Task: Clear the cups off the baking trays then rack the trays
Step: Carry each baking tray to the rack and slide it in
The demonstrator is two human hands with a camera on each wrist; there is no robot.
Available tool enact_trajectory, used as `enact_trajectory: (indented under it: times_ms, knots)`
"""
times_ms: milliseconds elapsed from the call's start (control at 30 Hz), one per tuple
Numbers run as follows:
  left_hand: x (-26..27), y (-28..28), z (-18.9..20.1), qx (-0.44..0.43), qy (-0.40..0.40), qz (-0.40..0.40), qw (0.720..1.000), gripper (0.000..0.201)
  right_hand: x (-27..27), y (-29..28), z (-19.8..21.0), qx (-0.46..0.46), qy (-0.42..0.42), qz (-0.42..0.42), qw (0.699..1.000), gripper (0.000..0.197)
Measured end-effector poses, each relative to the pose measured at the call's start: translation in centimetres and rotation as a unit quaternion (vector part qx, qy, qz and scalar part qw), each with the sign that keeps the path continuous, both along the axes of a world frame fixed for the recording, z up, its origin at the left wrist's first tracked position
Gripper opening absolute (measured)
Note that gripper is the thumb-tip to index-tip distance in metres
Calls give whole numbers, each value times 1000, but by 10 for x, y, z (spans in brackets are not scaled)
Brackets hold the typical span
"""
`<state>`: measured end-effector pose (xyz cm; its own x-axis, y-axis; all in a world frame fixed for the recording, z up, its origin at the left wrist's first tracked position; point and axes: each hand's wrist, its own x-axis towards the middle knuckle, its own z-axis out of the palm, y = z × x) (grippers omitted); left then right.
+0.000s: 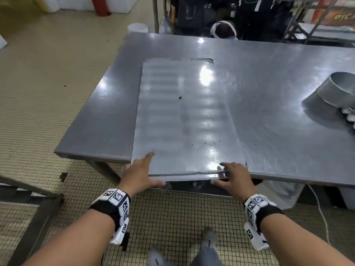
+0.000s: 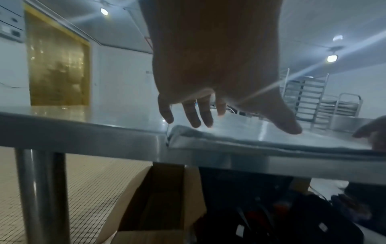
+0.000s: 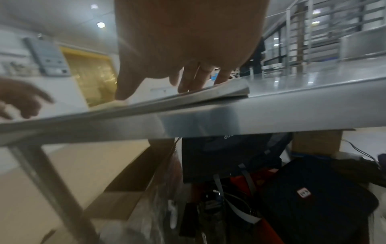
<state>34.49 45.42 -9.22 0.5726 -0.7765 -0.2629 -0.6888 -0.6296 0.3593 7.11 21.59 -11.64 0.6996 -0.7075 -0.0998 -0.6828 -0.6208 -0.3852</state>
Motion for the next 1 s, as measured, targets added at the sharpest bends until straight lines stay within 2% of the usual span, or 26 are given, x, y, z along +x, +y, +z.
enact_trajectory:
  times_ms: [100,233,400,500,567,600,667,733,767,900,1000]
  knots:
    - [-5,7,-8,-12,-27,17,999,113,1,6,7,44,-38,-49,997,78]
    - [-8,16,-11,-21,-49,5,999,110,-4,16,10,53,-17,-56,997,65]
    - [-12,37,-10,-50,-3,2,999,90,-12,34,16,28,32,-41,998,53]
    - [-9,53,-14,-118,24,66,991,78,-20,33,17,28,15,-57,998,54]
    - [-3,59,-23,-145,10,143,979,73,-28,25,15,14,-24,-125,992,59]
    - [0,60,-25,-145,27,187,971,70,-32,21,13,13,-29,-160,987,63]
    - [4,58,-30,-158,149,259,941,61,-36,14,8,56,-12,-200,978,72]
    - [5,55,-34,-190,275,295,895,53,-37,12,2,115,-8,-208,971,79]
    - [7,53,-36,-195,295,300,886,51,-36,12,0,133,-9,-214,968,82]
    - [11,50,-42,-181,303,296,888,58,-42,13,1,187,-25,-248,950,89]
    - [8,47,-39,-168,289,282,899,57,-52,18,-2,188,-50,-240,951,79]
